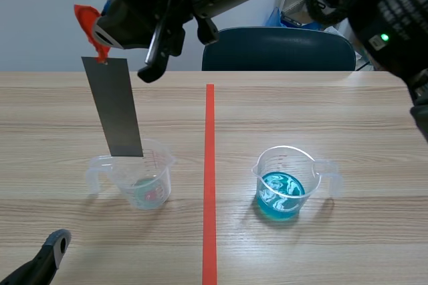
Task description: Do the redox reaction experiment
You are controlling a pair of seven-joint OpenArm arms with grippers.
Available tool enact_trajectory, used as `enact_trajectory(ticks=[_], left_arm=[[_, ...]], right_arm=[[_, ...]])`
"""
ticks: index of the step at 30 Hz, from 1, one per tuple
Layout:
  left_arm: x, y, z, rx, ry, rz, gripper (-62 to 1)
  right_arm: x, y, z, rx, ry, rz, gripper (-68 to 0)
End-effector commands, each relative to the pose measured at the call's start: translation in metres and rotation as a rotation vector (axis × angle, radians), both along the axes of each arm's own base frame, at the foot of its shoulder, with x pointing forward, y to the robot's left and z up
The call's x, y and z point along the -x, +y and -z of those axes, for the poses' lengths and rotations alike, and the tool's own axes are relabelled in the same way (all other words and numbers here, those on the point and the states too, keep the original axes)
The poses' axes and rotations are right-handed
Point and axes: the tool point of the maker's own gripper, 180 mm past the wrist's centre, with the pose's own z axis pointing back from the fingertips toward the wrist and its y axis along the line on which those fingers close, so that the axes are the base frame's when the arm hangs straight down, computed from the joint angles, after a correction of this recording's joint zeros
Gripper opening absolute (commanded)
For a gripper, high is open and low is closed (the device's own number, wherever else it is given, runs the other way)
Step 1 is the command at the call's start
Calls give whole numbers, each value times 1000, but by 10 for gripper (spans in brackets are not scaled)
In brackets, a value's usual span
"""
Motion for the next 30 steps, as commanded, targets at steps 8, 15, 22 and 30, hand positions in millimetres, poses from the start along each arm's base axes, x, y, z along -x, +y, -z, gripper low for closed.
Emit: enact_trajectory(ticks=[8,15,22,30], left_arm=[[-2,-5,-8,21,-29,4,14],[-2,-5,-8,21,-29,4,14],[-2,-5,-8,21,-29,4,14],[-2,-5,-8,21,-29,4,14]], right_arm=[[2,12,-6,-7,-23,-26,-667],[-1,9,-2,21,-31,-12,-667],[-2,6,2,49,-29,-3,-667],[-2,6,2,49,-29,-3,-667]])
